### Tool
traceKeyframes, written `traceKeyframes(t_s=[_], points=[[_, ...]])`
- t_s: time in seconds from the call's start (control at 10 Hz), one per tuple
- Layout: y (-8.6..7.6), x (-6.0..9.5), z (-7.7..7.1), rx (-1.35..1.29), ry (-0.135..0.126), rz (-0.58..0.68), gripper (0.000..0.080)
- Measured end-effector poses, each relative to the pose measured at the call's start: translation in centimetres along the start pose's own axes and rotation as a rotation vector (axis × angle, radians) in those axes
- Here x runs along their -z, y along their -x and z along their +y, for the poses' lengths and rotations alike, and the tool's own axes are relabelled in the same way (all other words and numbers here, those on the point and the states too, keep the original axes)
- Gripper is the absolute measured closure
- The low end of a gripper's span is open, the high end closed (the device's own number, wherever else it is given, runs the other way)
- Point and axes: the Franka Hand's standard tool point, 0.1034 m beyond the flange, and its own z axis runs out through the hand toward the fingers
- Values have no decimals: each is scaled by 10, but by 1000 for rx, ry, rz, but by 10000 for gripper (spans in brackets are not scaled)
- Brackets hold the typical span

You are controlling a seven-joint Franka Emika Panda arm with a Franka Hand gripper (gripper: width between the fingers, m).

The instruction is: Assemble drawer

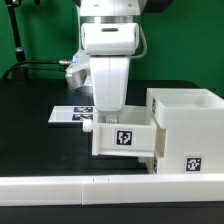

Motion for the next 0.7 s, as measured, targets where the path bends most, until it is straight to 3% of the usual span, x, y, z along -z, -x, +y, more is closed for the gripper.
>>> traceKeyframes(t_s=[0.7], points=[[-3,-2,-2,58,-6,-6,757]])
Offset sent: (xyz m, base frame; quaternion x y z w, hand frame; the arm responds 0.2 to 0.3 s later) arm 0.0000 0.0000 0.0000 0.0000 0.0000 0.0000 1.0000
